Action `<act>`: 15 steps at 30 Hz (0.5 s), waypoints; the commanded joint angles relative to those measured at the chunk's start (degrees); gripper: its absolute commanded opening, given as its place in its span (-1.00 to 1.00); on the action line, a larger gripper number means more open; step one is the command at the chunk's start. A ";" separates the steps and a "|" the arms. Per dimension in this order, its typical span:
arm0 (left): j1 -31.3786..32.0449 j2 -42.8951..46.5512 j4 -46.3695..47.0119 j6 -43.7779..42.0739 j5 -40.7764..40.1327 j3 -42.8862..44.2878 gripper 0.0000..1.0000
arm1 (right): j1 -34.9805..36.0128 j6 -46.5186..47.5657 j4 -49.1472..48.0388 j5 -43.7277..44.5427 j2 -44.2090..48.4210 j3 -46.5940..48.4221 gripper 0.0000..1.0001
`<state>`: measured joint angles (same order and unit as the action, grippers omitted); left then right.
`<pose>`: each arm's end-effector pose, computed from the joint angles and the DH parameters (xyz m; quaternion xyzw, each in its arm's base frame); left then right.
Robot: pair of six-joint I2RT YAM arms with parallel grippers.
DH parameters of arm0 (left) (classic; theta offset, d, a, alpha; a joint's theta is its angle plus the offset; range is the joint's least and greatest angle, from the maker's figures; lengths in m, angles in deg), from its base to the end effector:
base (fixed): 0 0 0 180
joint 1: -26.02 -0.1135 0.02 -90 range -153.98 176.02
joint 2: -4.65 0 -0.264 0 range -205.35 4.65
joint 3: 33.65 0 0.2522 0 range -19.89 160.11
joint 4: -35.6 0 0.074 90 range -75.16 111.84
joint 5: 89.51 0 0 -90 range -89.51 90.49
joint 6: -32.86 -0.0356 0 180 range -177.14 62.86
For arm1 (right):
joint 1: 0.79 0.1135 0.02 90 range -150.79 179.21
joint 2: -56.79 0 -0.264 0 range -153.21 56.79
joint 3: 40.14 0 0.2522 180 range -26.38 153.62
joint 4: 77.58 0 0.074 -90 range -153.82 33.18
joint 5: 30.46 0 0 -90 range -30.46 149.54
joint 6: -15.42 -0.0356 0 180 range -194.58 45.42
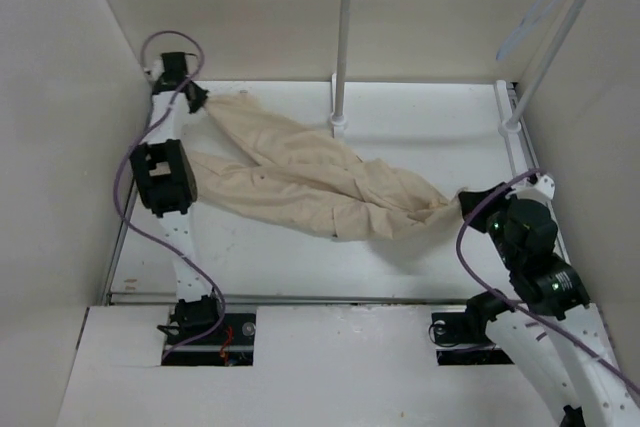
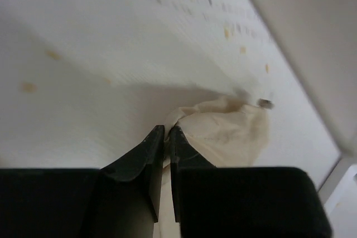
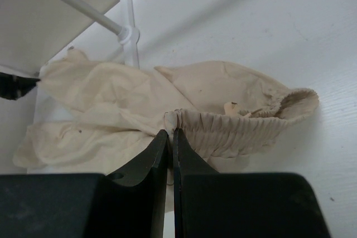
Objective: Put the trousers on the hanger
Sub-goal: Fold the trousers
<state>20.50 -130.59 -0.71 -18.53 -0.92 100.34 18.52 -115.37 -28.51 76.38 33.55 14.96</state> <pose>0.5439 0.0534 0.2271 -0.3420 0.8293 -0.1152 0.4266 0.0929 0.0216 0.3188 0.2337 0.7661 0.1919 0.5671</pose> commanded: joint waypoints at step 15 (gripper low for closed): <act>-12.90 20.63 8.30 2.61 -14.06 -17.73 -0.93 | -5.71 -2.00 1.69 10.68 6.37 -2.58 -0.92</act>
<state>6.86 -107.16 6.81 -16.32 -13.49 87.00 16.73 -115.90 -28.44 83.07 39.10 12.73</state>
